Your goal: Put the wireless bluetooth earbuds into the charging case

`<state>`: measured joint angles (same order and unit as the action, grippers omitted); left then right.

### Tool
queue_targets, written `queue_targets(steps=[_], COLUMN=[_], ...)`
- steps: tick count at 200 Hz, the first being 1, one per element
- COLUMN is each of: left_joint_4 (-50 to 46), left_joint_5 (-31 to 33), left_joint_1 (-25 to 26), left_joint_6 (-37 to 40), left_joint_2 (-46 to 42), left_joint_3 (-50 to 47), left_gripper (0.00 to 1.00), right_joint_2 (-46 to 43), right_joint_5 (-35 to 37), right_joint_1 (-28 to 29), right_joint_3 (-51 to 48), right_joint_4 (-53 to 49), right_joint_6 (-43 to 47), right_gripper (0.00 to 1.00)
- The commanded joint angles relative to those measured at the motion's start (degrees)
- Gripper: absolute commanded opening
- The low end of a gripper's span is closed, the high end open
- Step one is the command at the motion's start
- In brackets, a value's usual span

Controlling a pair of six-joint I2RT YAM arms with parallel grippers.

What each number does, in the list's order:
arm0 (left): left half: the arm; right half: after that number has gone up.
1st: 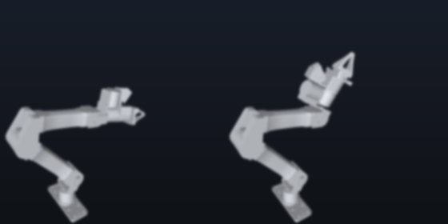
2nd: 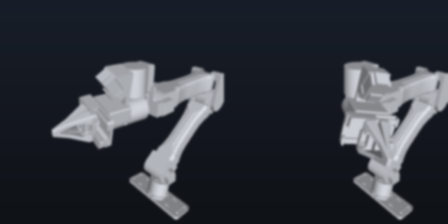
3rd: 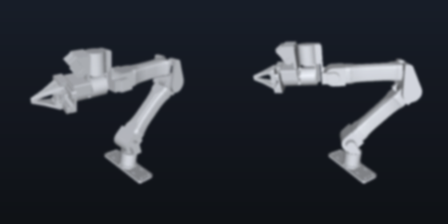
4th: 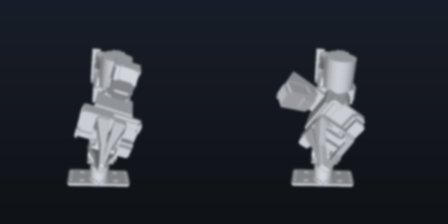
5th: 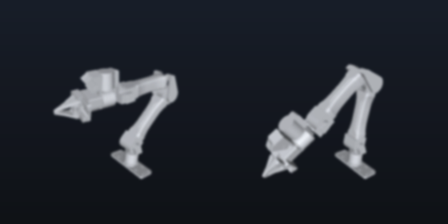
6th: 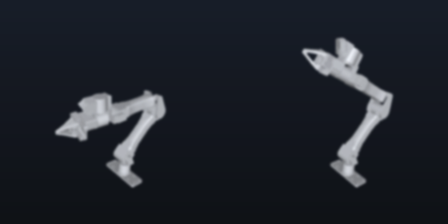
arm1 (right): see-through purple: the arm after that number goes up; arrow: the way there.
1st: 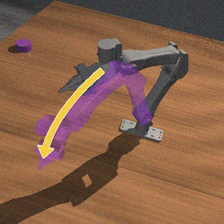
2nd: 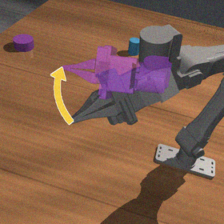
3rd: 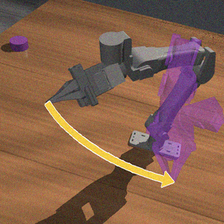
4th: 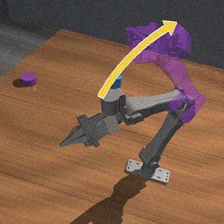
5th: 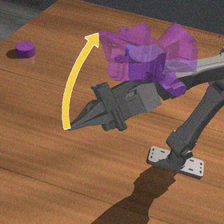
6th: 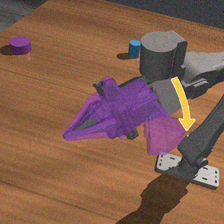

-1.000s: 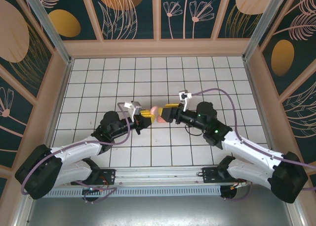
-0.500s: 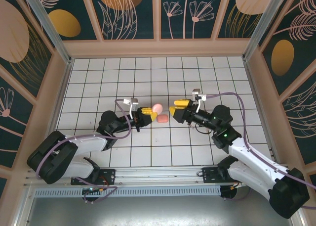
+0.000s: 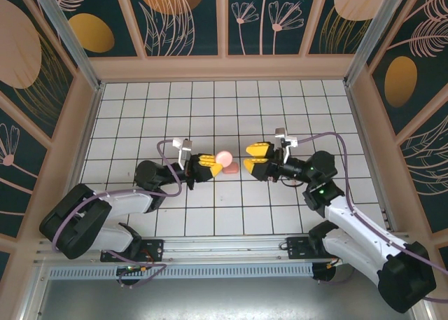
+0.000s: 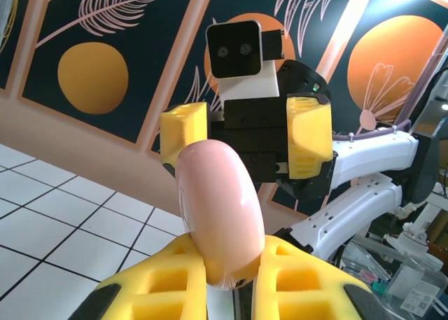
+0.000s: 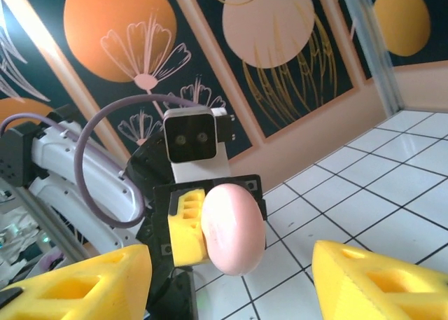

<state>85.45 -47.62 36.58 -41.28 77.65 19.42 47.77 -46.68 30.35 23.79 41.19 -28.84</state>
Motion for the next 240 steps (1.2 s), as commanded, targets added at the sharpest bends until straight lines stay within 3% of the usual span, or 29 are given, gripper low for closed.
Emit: queue_targets(steps=[1, 84, 108, 240], left_joint_4=[2.84, 0.68, 0.05, -3.32], left_joint_5=[-2.56, -3.71, -3.74, -3.54], left_joint_1=[-0.39, -0.26, -0.16, 0.53], left_joint_6=[-0.58, 0.32, 0.57, 2.25], left_joint_2=[-1.83, -4.41, -4.87, -7.32], left_joint_3=[1.67, 2.40, 2.41, 2.77], left_gripper=[0.12, 0.13, 0.13, 0.13], right_joint_2=[1.02, 7.68, 9.29, 16.36], right_joint_5=[-4.49, -10.68, -11.89, -16.34], right_joint_1=[-0.29, 0.68, 3.30, 5.75], right_joint_3=[2.22, 6.85, 8.68, 14.34], right_joint_4=[4.54, 7.59, 6.36, 3.40], right_joint_6=[0.11, 2.17, 5.28, 11.04], right_gripper=[0.62, 0.61, 0.59, 0.39])
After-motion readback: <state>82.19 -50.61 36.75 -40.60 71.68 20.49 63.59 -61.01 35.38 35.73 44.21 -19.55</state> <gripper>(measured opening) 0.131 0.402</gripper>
